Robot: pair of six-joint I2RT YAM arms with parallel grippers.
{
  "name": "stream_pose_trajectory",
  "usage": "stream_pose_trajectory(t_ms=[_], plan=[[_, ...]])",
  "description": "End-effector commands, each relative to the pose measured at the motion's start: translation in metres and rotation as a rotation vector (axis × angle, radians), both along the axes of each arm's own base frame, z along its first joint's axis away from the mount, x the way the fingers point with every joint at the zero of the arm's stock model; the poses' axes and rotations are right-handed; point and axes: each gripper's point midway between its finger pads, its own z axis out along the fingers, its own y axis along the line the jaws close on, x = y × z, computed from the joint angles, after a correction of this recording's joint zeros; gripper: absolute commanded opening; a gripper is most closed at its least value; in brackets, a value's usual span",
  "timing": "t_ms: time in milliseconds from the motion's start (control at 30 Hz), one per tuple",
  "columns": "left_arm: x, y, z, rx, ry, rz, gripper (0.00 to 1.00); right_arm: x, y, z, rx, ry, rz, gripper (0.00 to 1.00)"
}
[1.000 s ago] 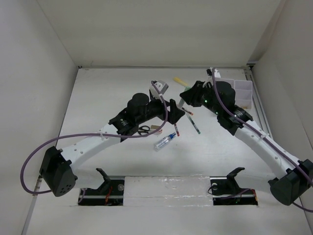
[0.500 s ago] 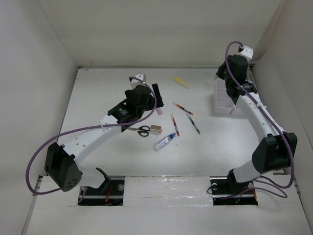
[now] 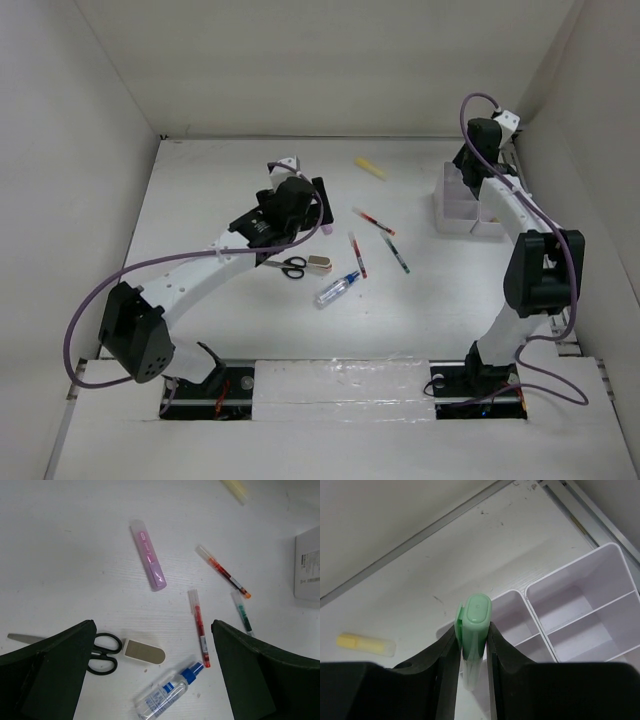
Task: Sort the stationery into containers
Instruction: Place the pen in the storage box.
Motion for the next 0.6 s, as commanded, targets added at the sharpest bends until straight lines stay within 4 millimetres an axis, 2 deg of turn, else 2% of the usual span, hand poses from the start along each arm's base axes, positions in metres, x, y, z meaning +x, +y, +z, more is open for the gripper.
stream_pose_trajectory(t_ms=[0, 133, 200, 267, 367, 400, 533, 567], plan=[[0.003, -0.008, 0.000, -0.002, 0.017, -0.013, 1.00, 0.016, -0.013, 0.041, 0.014, -0.132, -0.042, 0.00], [0.002, -0.014, -0.003, -0.006, 0.027, -0.043, 1.00, 0.021, -0.013, 0.034, 0.014, -0.124, -0.043, 0.00], [0.002, -0.017, -0.011, 0.001, 0.045, -0.052, 1.00, 0.022, -0.020, 0.028, 0.018, -0.118, -0.066, 0.00], [0.001, -0.018, -0.011, 0.004, 0.048, -0.065, 1.00, 0.024, -0.029, 0.025, 0.031, -0.122, -0.078, 0.00], [0.003, -0.020, -0.012, 0.005, 0.049, -0.065, 1.00, 0.027, -0.030, 0.029, 0.049, -0.146, -0.072, 0.00], [0.003, -0.020, -0.012, 0.005, 0.049, -0.065, 1.00, 0.025, -0.036, 0.024, 0.048, -0.136, -0.084, 0.00], [0.004, -0.021, -0.020, 0.017, 0.064, -0.065, 1.00, 0.026, -0.036, 0.027, 0.056, -0.149, -0.087, 0.00], [0.004, -0.021, -0.020, 0.010, 0.066, -0.060, 1.00, 0.027, -0.036, 0.020, 0.056, -0.136, -0.088, 0.00]])
